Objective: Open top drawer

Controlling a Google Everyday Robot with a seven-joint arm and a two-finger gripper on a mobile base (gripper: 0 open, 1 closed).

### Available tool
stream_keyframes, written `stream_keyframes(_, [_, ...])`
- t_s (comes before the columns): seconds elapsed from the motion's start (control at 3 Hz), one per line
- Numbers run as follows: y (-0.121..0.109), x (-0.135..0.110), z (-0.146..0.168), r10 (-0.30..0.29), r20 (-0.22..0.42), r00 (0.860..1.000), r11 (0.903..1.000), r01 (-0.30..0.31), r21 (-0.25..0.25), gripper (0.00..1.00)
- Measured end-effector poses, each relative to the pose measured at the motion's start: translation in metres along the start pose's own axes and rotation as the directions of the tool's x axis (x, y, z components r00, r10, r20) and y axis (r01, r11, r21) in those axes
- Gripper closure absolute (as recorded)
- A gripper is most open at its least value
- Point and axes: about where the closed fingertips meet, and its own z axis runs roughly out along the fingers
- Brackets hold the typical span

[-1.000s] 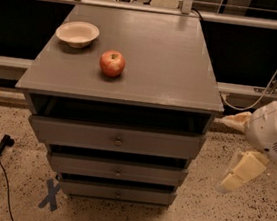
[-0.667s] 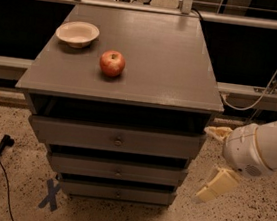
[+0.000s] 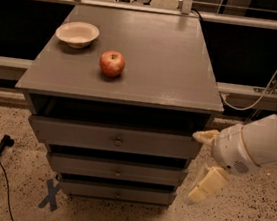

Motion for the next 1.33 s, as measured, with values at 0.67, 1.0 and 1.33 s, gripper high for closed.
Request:
stream_keyframes(0.67, [0.004, -0.002, 0.053, -0.024, 0.139, 0.99, 0.9996, 0.026, -0.008, 0.0])
stream_keyframes(1.0, [-0.005, -0.011, 0.078, -0.057, 0.175, 0.983, 0.9979, 0.05, 0.041, 0.0])
stream_keyframes(1.33, [-0.03, -0.009, 0.108, -0.086, 0.182, 0.98, 0.9925, 0.068, 0.102, 0.0])
